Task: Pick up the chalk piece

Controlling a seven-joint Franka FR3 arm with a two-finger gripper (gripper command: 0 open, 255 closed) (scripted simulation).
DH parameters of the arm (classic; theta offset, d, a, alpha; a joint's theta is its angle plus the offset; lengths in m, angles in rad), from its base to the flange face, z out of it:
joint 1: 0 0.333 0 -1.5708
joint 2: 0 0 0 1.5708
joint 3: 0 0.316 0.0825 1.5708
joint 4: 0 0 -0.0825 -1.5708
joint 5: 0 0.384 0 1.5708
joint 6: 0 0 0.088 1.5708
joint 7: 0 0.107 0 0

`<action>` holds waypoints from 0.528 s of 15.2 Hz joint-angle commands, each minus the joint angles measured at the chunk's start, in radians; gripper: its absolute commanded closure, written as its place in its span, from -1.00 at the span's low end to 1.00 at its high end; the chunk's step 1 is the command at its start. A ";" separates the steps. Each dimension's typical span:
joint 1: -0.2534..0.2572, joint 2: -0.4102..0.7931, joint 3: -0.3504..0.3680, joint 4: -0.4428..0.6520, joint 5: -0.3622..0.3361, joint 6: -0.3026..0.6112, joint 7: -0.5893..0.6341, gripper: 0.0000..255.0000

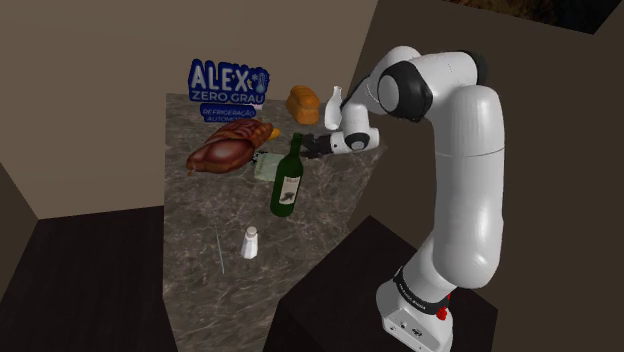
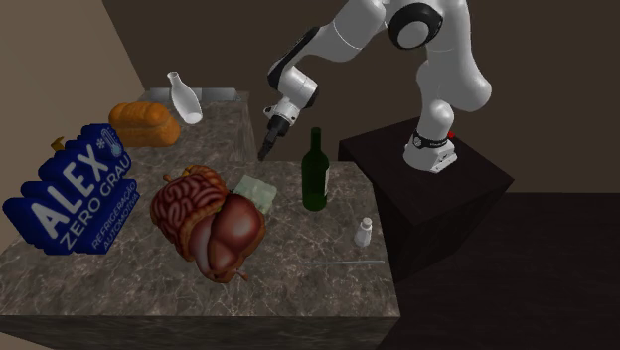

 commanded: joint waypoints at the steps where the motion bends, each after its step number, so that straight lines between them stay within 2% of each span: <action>1: -0.042 0.079 0.034 0.066 0.084 -0.044 -0.004 -1.00; 4: -0.105 0.203 0.085 0.182 0.192 -0.095 0.001 -1.00; 8: -0.123 0.254 0.104 0.215 0.221 -0.108 -0.014 -1.00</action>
